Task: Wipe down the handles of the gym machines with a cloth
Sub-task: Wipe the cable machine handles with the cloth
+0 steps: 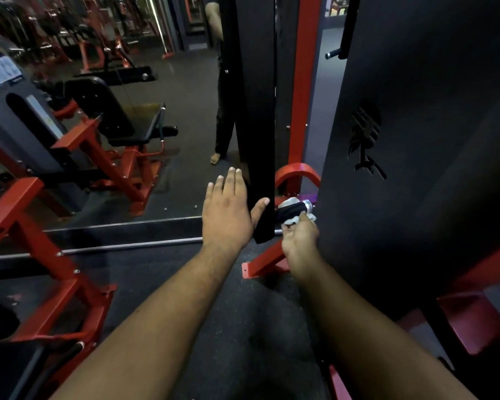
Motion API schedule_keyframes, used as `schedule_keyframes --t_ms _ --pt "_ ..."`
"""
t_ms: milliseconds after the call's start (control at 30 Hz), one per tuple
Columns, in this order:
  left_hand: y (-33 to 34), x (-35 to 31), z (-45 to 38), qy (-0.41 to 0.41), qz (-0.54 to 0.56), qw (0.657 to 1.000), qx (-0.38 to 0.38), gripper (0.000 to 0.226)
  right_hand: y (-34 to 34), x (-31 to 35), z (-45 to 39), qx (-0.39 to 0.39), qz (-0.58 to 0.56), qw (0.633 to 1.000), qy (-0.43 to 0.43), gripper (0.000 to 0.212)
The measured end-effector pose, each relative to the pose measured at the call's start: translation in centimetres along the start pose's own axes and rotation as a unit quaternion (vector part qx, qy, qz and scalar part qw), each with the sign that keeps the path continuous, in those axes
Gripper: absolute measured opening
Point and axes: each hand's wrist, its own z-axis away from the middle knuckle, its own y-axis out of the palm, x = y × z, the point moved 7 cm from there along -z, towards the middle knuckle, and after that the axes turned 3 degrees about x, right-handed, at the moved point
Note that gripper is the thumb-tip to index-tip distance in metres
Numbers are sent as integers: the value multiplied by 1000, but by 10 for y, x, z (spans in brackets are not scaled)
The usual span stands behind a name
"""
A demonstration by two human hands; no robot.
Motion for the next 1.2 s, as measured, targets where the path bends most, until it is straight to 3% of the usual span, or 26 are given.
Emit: schedule_keyframes --t_ms 200,433,633,967,1100,1200 --pt "4 2 0 3 3 1000 -6 85 -5 -33 20 20 120 992 15 19" --pt "2 -1 2 27 7 1000 -3 85 -22 -23 40 15 234 972 -13 11" --pt "3 1 2 69 22 997 24 85 -31 4 77 42 225 967 -109 22" --pt "2 21 31 192 131 970 75 102 -79 -5 186 -48 200 969 -139 25" --pt "10 22 73 254 146 954 61 101 -115 -15 230 -81 181 966 -164 25" --pt "18 12 105 295 159 938 91 99 -143 -19 256 -113 169 963 -176 23"
